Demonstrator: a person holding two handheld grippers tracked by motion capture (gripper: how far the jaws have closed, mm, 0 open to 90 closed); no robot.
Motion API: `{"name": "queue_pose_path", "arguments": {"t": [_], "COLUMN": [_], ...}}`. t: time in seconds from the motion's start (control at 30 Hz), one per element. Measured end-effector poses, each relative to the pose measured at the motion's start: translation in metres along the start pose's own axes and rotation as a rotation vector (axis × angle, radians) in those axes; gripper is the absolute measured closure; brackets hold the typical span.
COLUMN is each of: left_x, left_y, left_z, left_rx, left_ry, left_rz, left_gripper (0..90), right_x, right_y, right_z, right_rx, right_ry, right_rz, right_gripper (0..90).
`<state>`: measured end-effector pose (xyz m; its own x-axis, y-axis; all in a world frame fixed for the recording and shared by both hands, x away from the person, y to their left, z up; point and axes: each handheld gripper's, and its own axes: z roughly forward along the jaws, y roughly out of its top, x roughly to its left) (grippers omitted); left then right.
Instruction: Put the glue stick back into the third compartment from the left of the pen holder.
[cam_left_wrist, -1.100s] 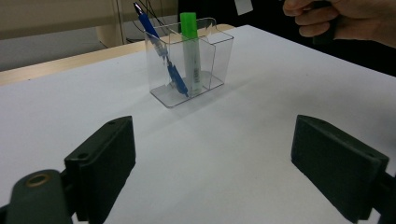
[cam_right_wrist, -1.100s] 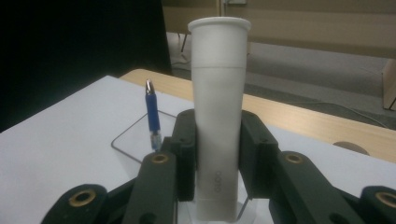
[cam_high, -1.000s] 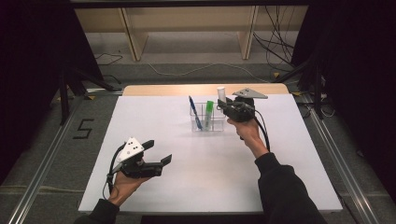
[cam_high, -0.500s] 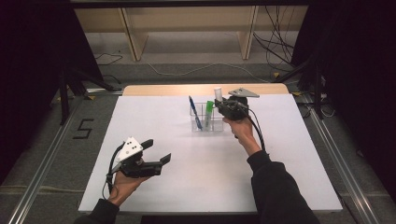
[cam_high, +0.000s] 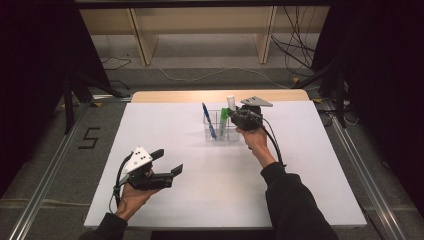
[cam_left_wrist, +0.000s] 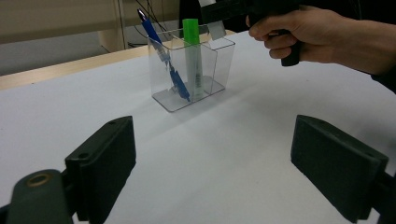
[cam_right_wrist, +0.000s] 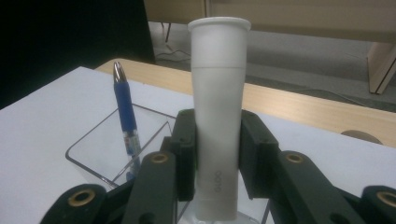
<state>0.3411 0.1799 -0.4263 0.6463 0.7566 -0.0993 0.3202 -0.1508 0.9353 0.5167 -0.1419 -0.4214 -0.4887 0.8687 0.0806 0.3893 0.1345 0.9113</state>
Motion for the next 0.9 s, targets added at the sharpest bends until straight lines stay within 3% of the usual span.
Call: {"name": "queue_pose_path", "arguments": {"t": [0.3, 0.33, 0.4, 0.57, 0.73, 0.9], "left_x": [0.000, 0.000, -0.001, 0.001, 0.000, 0.001], "left_y": [0.000, 0.000, 0.001, 0.001, 0.001, 0.000], "left_z": [0.000, 0.000, 0.000, -0.001, 0.000, 0.001], "left_rx": [-0.001, 0.000, -0.002, -0.008, 0.001, 0.007], "left_ry": [-0.004, -0.006, -0.006, -0.005, -0.008, -0.013], "left_rz": [-0.003, -0.004, 0.001, -0.014, -0.009, -0.015], "left_gripper": [13.6, 13.6, 13.6, 13.6, 13.6, 13.6], "right_x": [0.001, 0.002, 0.002, 0.000, -0.006, -0.003], "right_y": [-0.004, -0.004, -0.003, 0.008, 0.015, 0.015], "right_z": [0.003, 0.003, 0.002, -0.016, -0.032, -0.045], "right_rx": [0.007, 0.010, 0.005, -0.032, -0.041, -0.026], "right_ry": [-0.017, -0.025, -0.034, -0.010, 0.017, 0.065], "right_rz": [0.000, -0.007, -0.014, 0.004, 0.017, 0.001], "right_gripper": [69.8, 68.0, 54.5, 39.0, 36.2, 34.1]}}
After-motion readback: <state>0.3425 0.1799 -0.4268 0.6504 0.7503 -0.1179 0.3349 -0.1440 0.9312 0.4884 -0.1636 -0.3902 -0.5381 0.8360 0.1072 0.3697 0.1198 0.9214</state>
